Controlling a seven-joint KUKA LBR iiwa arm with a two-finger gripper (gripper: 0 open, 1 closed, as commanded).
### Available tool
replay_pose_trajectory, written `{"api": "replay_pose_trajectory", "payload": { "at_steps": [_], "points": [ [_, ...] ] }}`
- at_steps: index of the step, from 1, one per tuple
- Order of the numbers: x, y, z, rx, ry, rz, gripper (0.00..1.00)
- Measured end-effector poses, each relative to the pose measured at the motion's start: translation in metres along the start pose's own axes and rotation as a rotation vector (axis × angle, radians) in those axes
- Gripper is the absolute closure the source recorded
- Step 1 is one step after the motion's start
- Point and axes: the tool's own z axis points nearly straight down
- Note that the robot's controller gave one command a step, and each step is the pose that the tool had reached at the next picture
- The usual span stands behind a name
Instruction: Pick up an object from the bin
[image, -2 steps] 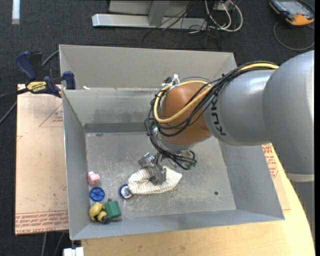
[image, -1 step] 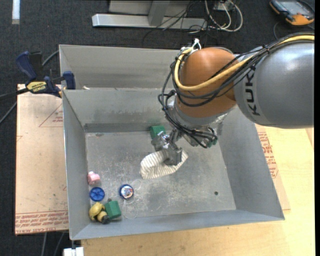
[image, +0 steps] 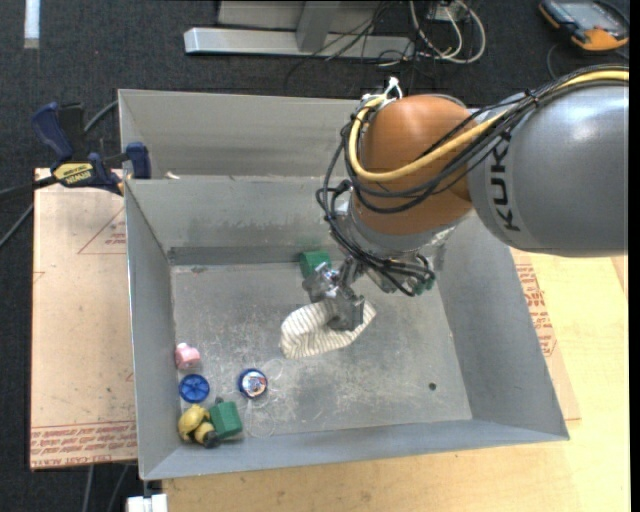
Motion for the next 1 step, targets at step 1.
{"api": "replay_pose_trajectory", "payload": {
  "at_steps": [1],
  "points": [
    [0.0760, -0.0306, 0.0340, -0.002, 0.005, -0.136, 1.00]
  ]
}}
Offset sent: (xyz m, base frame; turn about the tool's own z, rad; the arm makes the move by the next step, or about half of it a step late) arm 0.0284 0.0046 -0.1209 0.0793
